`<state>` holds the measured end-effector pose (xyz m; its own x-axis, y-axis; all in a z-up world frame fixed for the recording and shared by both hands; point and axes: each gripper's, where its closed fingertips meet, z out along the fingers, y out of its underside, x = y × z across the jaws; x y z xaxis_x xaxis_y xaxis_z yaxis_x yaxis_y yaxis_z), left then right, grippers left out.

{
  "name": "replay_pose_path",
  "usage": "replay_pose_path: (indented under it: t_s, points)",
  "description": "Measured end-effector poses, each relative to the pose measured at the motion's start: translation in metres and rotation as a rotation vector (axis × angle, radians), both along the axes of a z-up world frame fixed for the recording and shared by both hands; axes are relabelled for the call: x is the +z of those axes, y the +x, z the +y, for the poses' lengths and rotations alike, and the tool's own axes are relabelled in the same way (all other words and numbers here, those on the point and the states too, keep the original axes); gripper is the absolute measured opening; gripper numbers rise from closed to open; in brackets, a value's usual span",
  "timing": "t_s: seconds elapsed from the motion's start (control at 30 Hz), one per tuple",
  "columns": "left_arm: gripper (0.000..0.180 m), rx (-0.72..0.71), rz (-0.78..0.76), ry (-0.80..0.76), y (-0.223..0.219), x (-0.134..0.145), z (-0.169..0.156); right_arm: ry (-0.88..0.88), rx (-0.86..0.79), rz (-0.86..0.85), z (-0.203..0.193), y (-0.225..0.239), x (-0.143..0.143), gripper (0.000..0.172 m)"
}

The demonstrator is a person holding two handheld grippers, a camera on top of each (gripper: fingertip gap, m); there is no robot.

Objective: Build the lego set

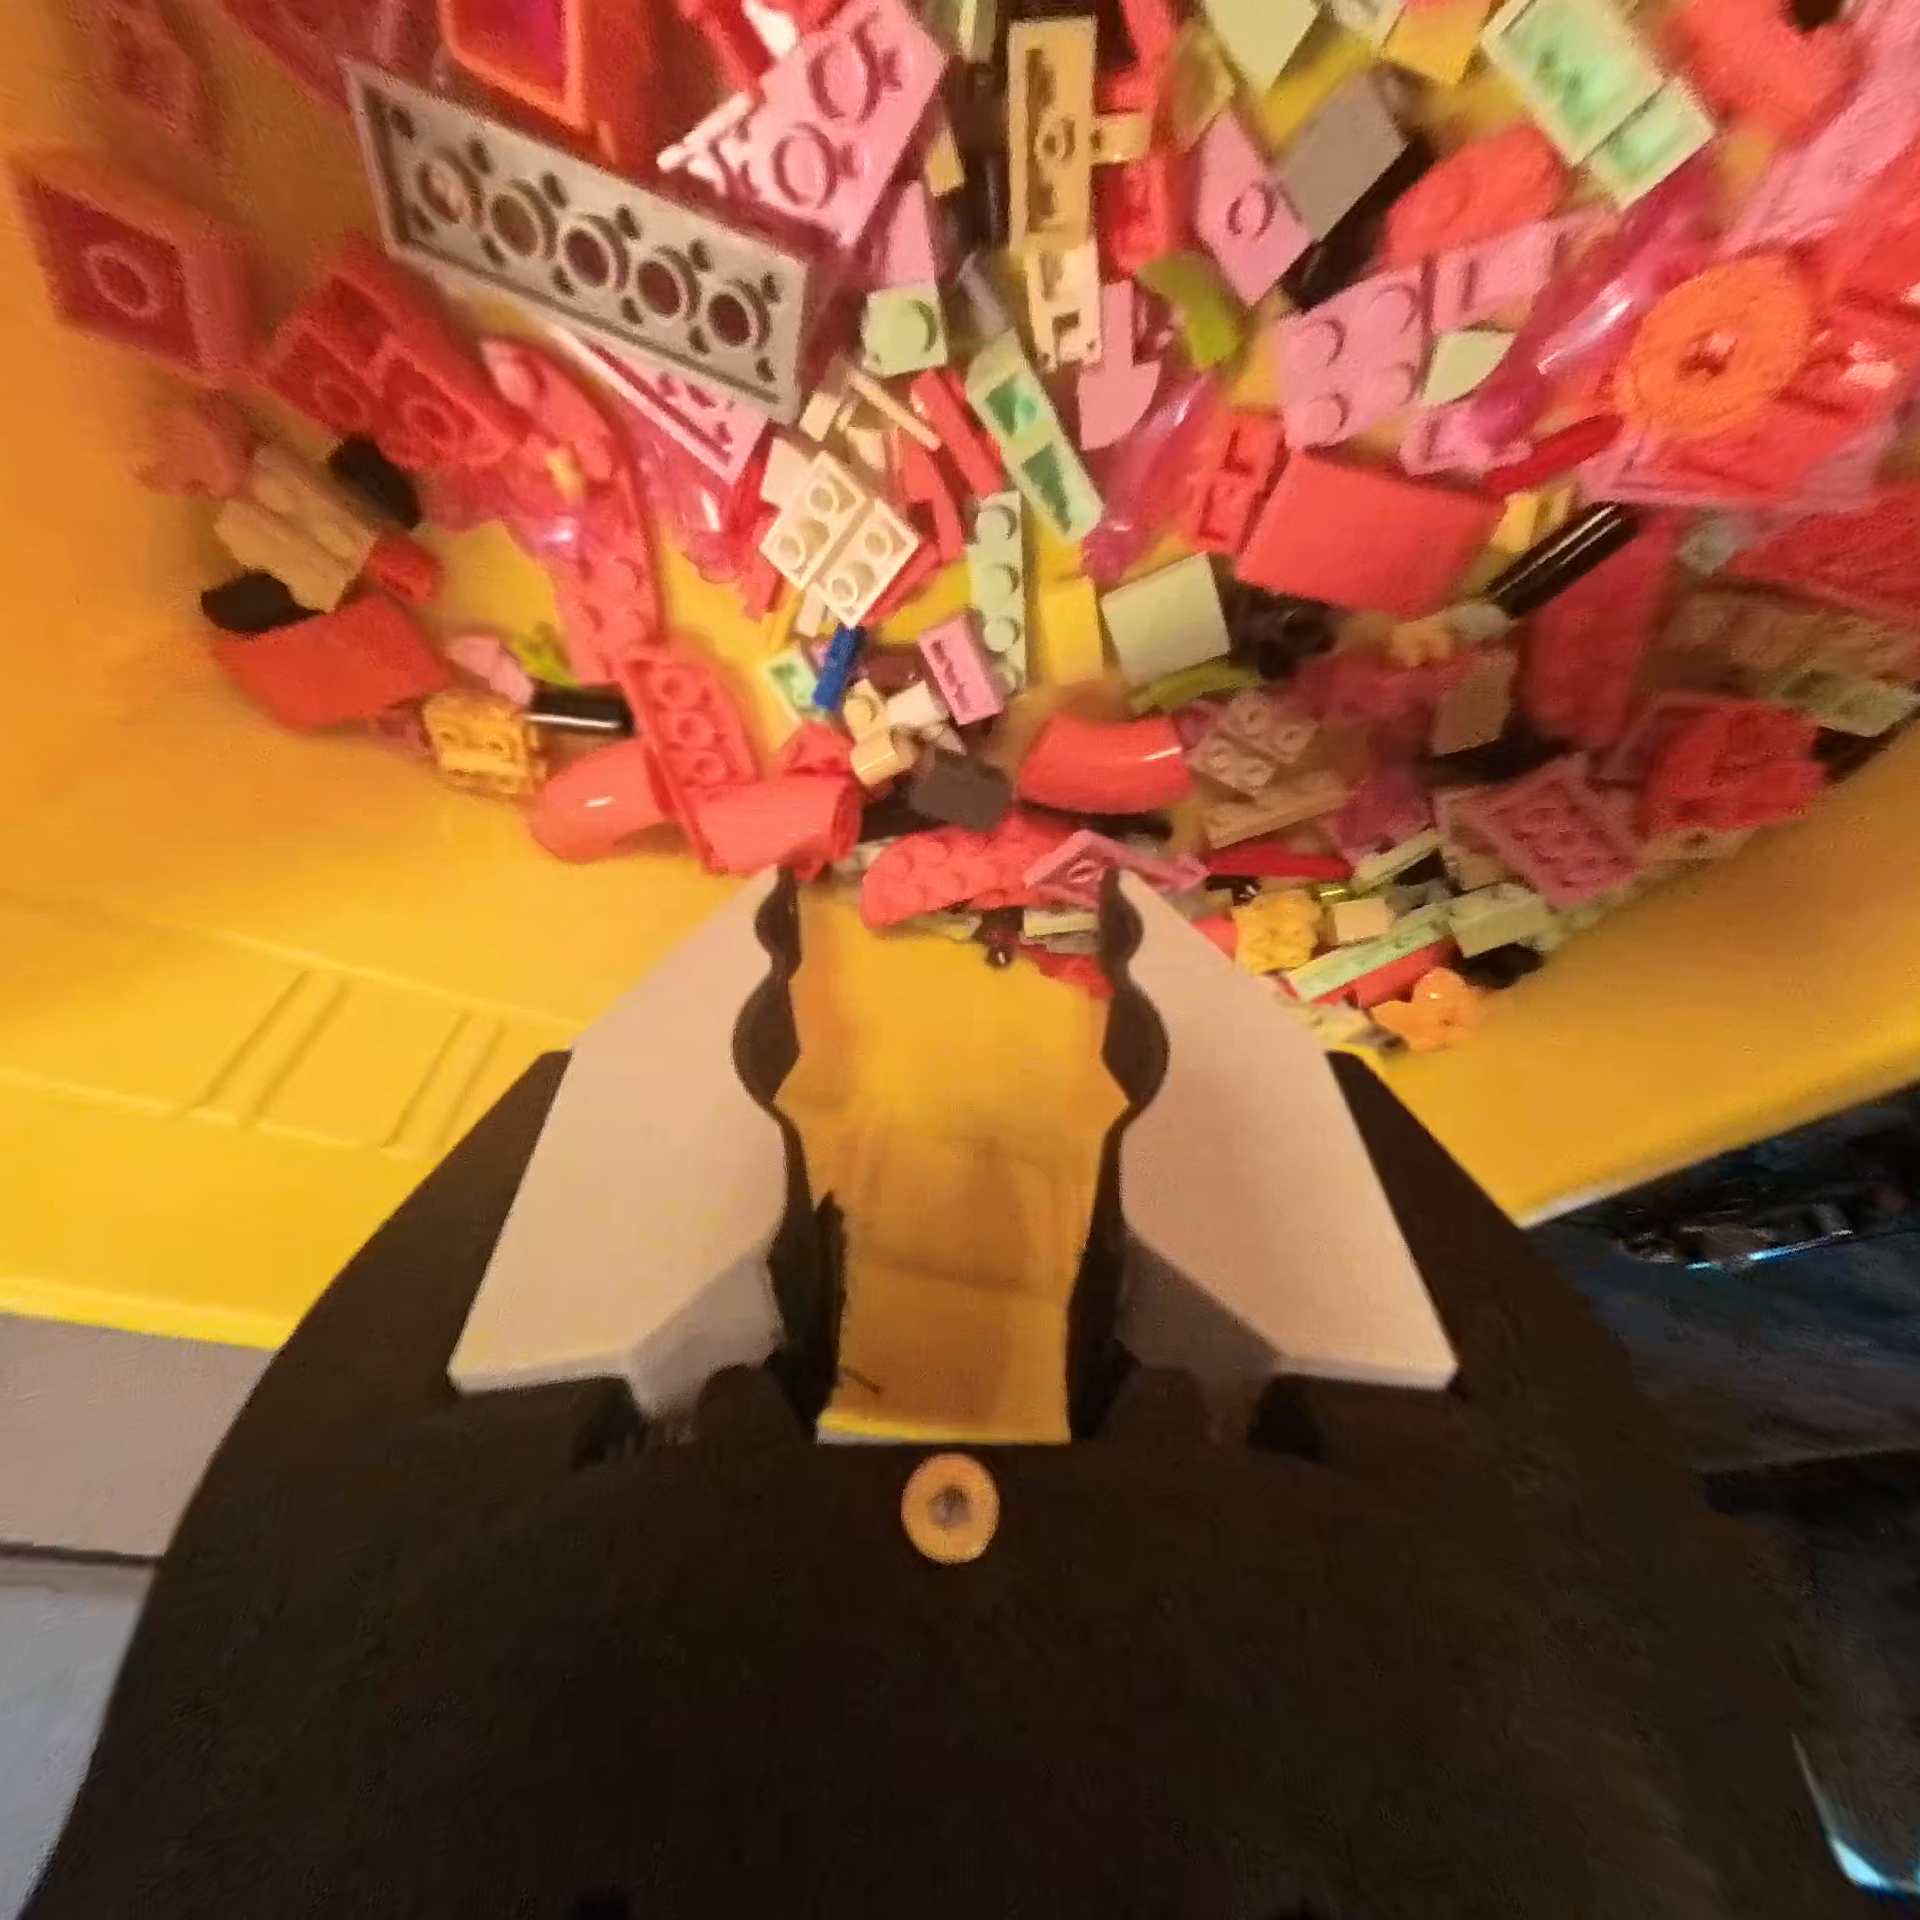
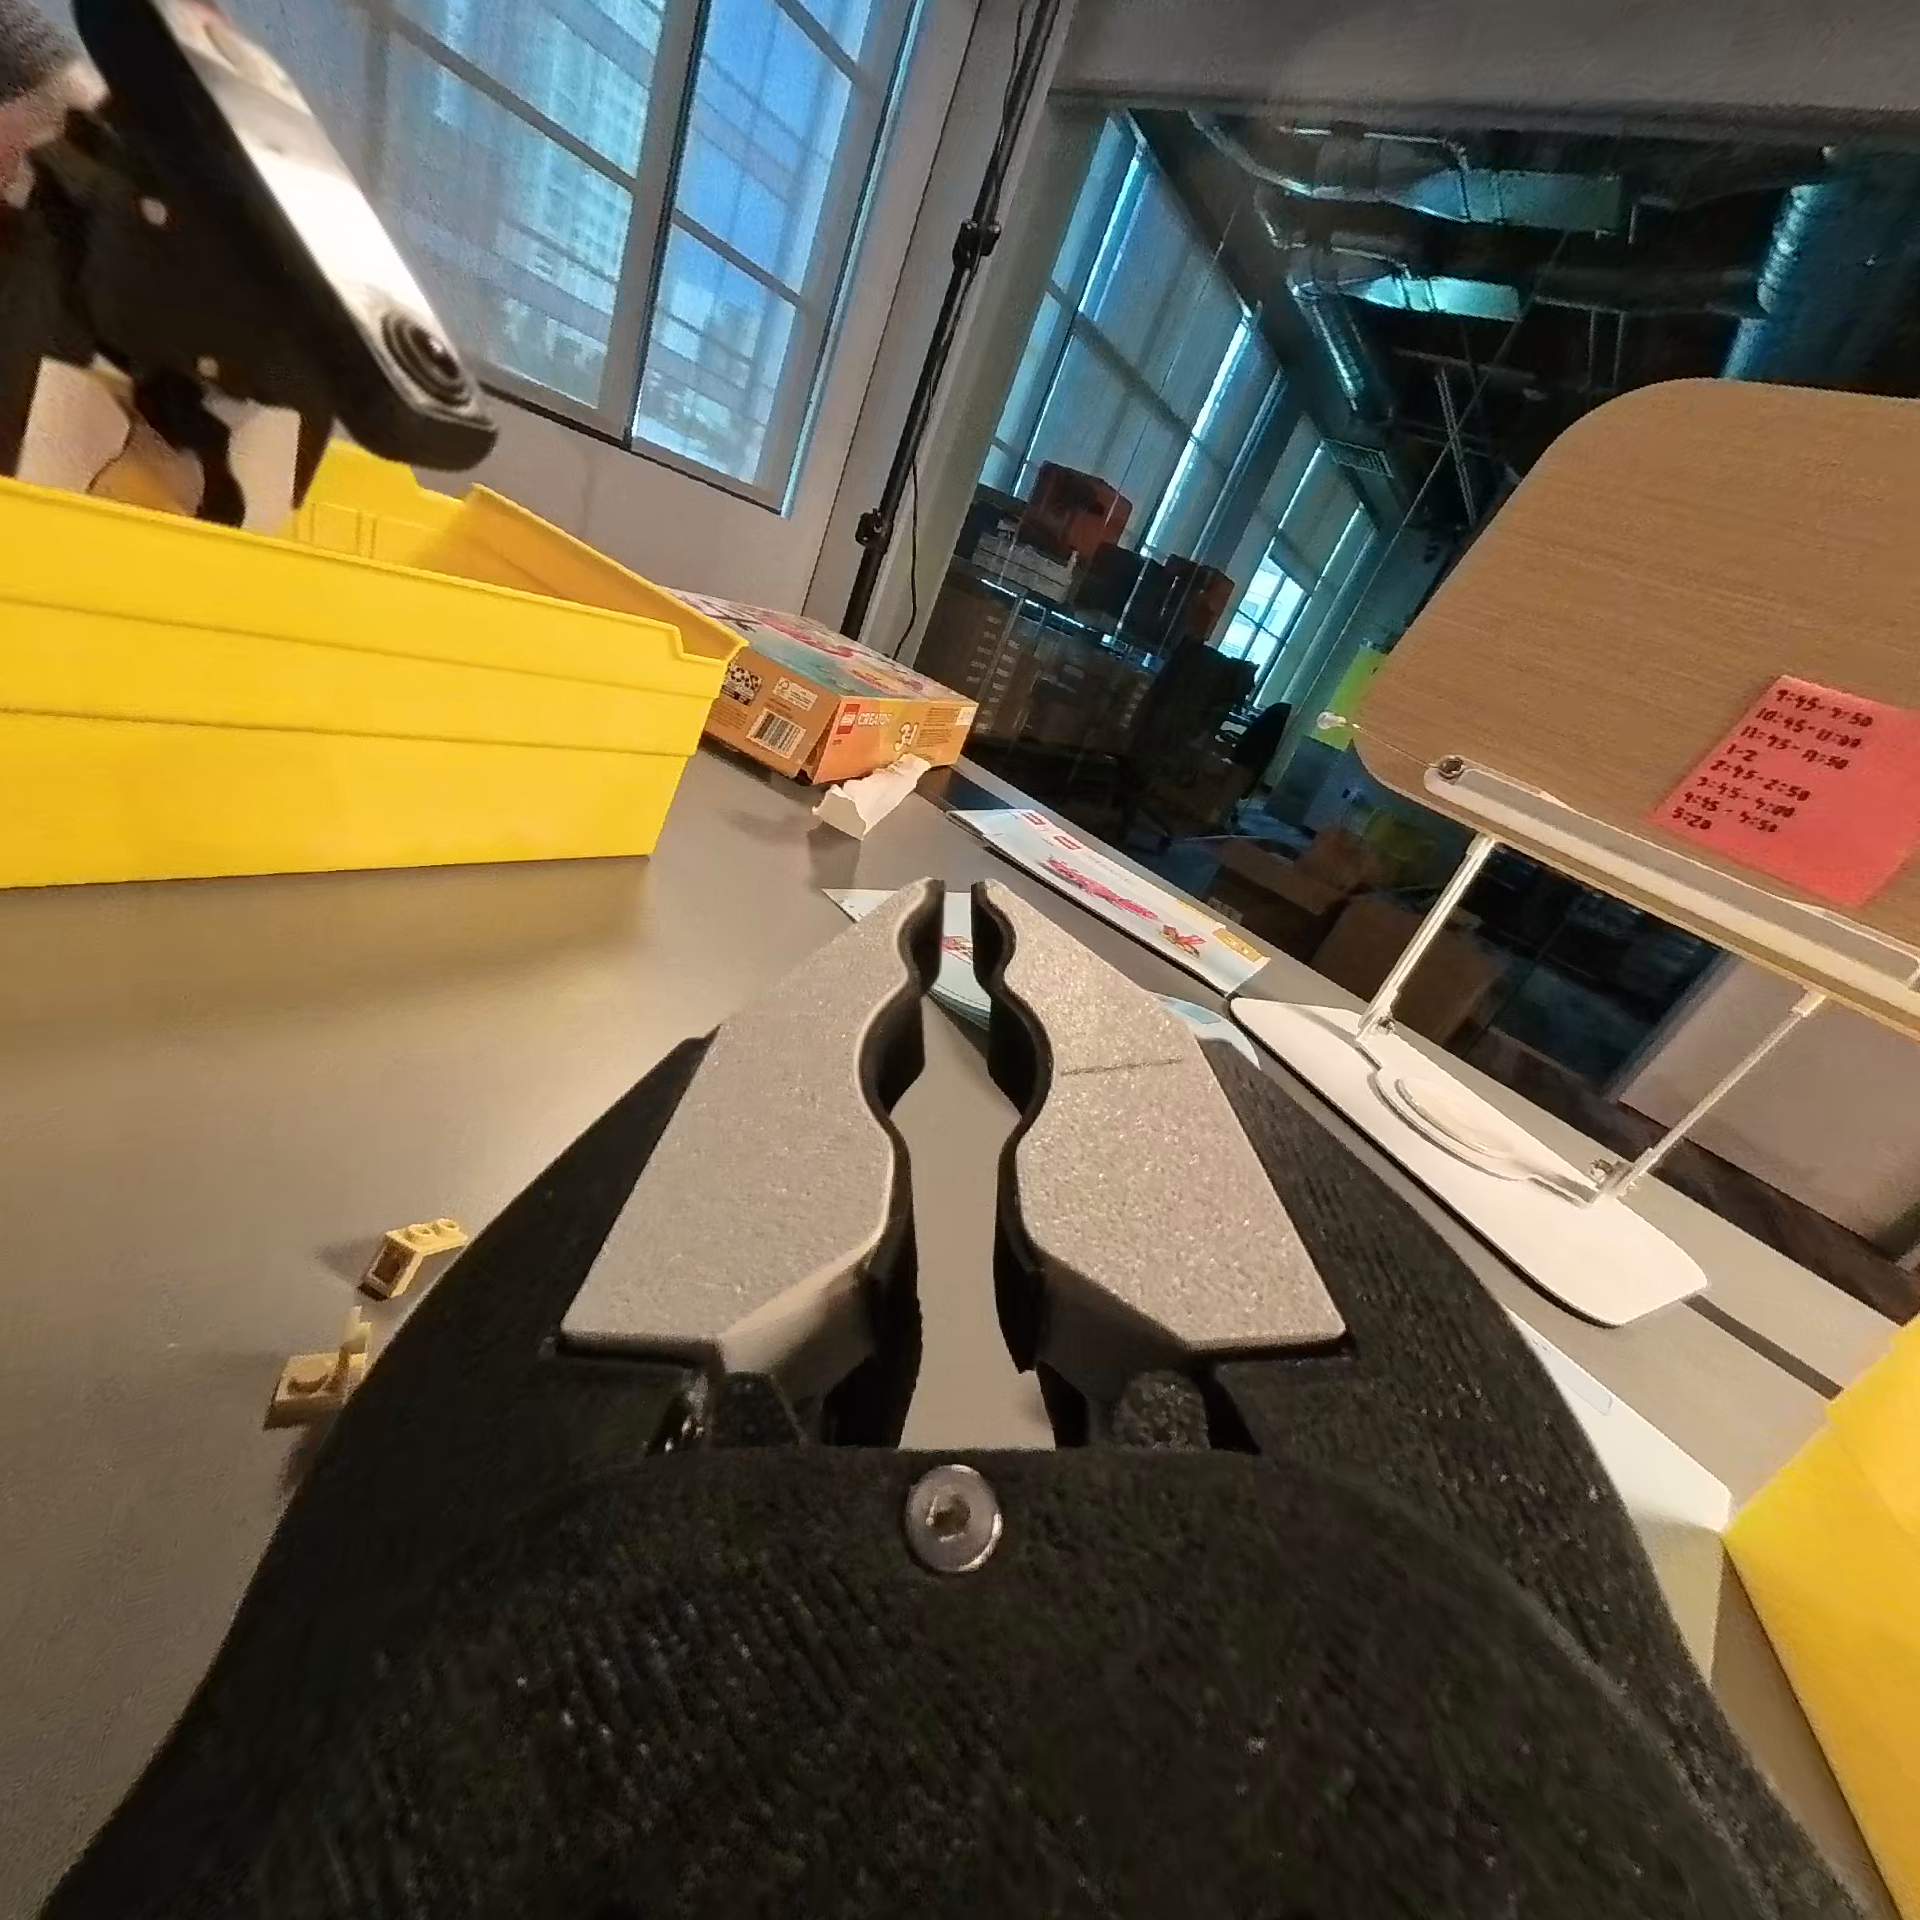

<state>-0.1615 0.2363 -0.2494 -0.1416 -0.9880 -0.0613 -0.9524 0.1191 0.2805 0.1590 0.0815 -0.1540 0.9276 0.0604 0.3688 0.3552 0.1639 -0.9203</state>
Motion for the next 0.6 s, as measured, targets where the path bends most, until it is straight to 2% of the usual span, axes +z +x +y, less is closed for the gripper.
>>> replay_pose_path:
  t_s: [0.1,0.17,0.3,0.47,0.6]
  points:
    - [0.059,-0.043,-0.007,0.002,0.005,-0.006,-0.002,0.0,0.001,-0.003,0.0,0.0,0.0,0.003]
    - [0.049,-0.081,-0.068,0.071,0.019,-0.006,0.008,-0.001,0.003,-0.005,0.0,0.0,0.0,0.003]
    - [0.041,-0.116,-0.2,0.177,0.047,-0.008,0.024,-0.001,0.003,-0.005,0.001,0.001,0.0,0.004]
    - [0.048,-0.01,-0.399,0.186,0.064,0.0,0.032,0.003,0.006,-0.003,0.0,0.001,0.001,0.004]
    - [0.052,0.047,-0.364,0.106,0.042,0.014,0.011,0.006,0.017,-0.007,-0.001,-0.002,0.002,0.004]
